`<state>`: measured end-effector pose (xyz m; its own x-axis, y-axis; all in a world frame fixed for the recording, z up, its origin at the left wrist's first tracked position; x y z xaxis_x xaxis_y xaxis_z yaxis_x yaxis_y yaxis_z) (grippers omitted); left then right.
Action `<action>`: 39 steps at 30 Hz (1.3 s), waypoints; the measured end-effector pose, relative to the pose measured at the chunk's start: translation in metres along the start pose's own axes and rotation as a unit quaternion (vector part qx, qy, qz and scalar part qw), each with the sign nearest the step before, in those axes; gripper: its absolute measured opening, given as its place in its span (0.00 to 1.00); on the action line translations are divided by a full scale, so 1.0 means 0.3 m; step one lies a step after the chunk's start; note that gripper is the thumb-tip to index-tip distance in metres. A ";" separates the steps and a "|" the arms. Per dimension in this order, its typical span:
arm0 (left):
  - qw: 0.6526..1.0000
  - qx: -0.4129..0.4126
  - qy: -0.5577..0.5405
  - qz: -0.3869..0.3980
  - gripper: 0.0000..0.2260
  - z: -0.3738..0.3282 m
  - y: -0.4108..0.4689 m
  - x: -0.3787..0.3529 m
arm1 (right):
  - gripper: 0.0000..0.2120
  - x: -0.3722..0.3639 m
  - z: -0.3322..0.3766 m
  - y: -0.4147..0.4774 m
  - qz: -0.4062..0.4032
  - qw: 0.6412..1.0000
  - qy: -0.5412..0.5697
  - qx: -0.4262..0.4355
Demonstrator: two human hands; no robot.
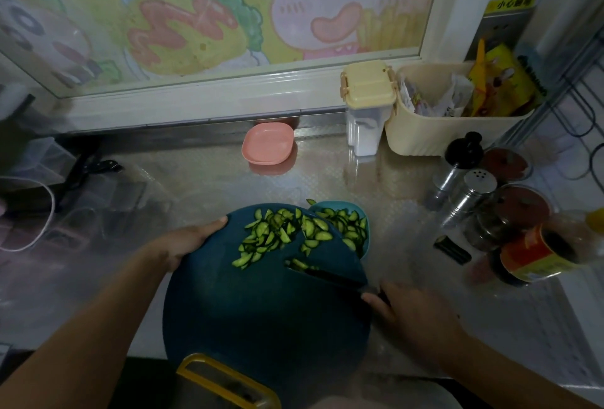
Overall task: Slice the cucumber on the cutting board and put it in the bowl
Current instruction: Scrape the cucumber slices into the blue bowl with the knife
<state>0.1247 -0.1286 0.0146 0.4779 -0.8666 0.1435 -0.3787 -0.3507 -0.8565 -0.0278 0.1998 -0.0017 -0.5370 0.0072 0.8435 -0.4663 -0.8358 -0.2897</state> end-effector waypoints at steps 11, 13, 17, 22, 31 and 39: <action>0.999 -0.004 0.029 -0.030 0.26 0.019 0.017 0.019 | 0.36 -0.033 -0.110 0.054 -0.057 0.996 -0.050 -0.044; 0.999 -0.004 0.023 -0.032 0.29 0.023 0.014 0.037 | 0.23 -0.023 -0.101 0.065 -0.047 0.996 -0.050 -0.051; 0.999 -0.005 0.035 -0.039 0.33 0.021 0.008 0.063 | 0.21 -0.033 -0.108 0.071 -0.043 0.995 -0.056 -0.067; 0.998 -0.003 0.041 -0.038 0.31 -0.002 0.012 0.072 | 0.47 -0.017 -0.150 0.046 -0.090 0.991 -0.006 -0.096; 0.998 0.002 0.048 -0.042 0.32 -0.025 0.017 0.102 | 0.45 0.004 -0.208 0.037 -0.083 0.988 0.041 -0.127; 1.000 0.000 0.013 -0.029 0.27 -0.029 -0.001 0.117 | 0.44 -0.013 -0.130 0.004 -0.084 0.994 -0.001 -0.074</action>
<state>0.1347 -0.1621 0.0242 0.4788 -0.8536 0.2052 -0.3510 -0.4004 -0.8464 -0.0536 0.2201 -0.0230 -0.4417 0.1375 0.8865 -0.6475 -0.7329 -0.2089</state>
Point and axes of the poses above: each hand's wrist, its own y-axis towards the middle knuckle, its own x-axis out of the back of the hand, z = x × y, the point moved 4 cm from there along y, towards the middle knuckle, and after that the axes turned 2 degrees about z, right-handed, at the moved point
